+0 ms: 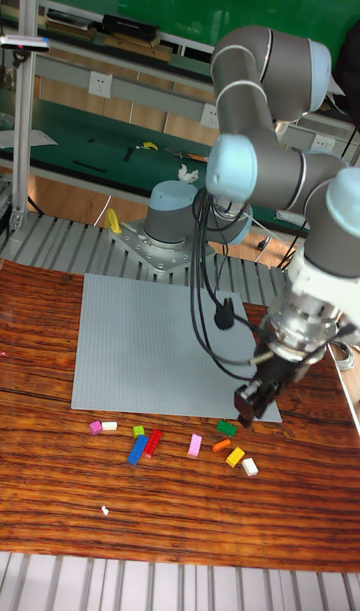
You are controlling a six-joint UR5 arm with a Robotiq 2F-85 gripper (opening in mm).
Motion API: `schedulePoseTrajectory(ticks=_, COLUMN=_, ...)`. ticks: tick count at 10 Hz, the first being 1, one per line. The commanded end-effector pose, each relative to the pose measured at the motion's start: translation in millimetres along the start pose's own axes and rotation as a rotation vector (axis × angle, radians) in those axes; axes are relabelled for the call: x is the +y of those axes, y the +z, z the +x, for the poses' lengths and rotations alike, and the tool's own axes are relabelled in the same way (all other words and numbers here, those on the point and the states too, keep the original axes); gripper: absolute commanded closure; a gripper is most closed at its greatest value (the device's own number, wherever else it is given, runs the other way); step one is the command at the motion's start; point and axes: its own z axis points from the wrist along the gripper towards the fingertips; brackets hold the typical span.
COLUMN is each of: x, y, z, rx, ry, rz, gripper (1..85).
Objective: Build with small Lego blocks
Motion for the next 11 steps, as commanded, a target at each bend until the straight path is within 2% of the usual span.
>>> schedulePoseTrajectory(ticks=1, x=-1.4, y=12.7, z=-8.4, rx=-0.042, ry=0.065, rz=0.008, gripper=54.3)
schedulePoseTrajectory(ticks=2, x=-16.5, y=13.2, z=-13.3, rx=-0.088, ry=0.23, rz=0.056, gripper=60.0)
schedulePoseTrajectory(ticks=3, x=-25.8, y=15.7, z=-3.2, rx=-0.064, ry=0.26, rz=0.08, gripper=64.0)
schedulePoseTrajectory(ticks=4, x=-17.4, y=16.6, z=11.1, rx=-0.025, ry=0.229, rz=0.057, gripper=62.0)
schedulePoseTrajectory(ticks=5, x=-7.5, y=16.5, z=20.9, rx=-0.012, ry=0.211, rz=0.033, gripper=60.3)
schedulePoseTrajectory(ticks=6, x=1.4, y=19.0, z=26.1, rx=-0.017, ry=0.172, rz=0.005, gripper=59.3)
schedulePoseTrajectory(ticks=7, x=0.5, y=23.1, z=28.6, rx=-0.016, ry=0.104, rz=0.011, gripper=52.7)
schedulePoseTrajectory(ticks=9, x=3.2, y=28.4, z=22.7, rx=-0.015, ry=0.008, rz=0.006, gripper=50.3)
schedulePoseTrajectory(ticks=11, x=8.3, y=29.5, z=26.1, rx=-0.006, ry=-0.035, rz=-0.004, gripper=49.7)
